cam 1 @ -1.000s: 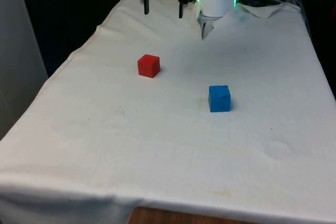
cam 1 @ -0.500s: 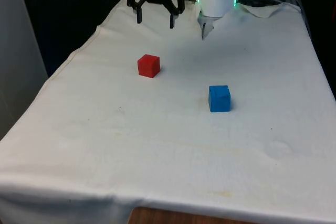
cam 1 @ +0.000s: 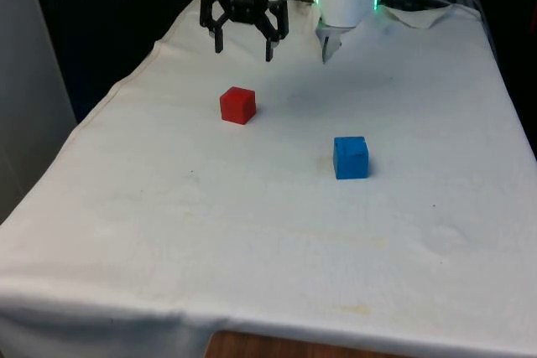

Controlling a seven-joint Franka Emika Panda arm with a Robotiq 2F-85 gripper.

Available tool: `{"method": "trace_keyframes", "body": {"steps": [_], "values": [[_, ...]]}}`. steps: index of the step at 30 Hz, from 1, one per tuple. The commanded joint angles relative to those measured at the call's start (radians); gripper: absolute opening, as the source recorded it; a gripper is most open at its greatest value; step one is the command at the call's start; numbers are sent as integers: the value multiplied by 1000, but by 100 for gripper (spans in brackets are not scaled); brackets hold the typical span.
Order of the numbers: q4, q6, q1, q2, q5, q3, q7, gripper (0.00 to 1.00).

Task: Stack the two cubes.

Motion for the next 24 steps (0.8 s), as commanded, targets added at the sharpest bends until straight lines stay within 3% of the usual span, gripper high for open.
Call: {"method": "trace_keyframes", "body": {"steps": [1,10,11,12,20,21,24], "values": [[-2,4,0,3,2,0,-1,100],[-44,84,-7,26,52,1,-39,100],[-36,67,-2,26,30,-5,-21,100],[-46,88,-7,28,57,1,-42,100],[-73,142,-8,50,102,5,-71,100],[-66,126,-3,51,76,-5,-52,100],[-79,162,-10,64,126,7,-89,100]]}}
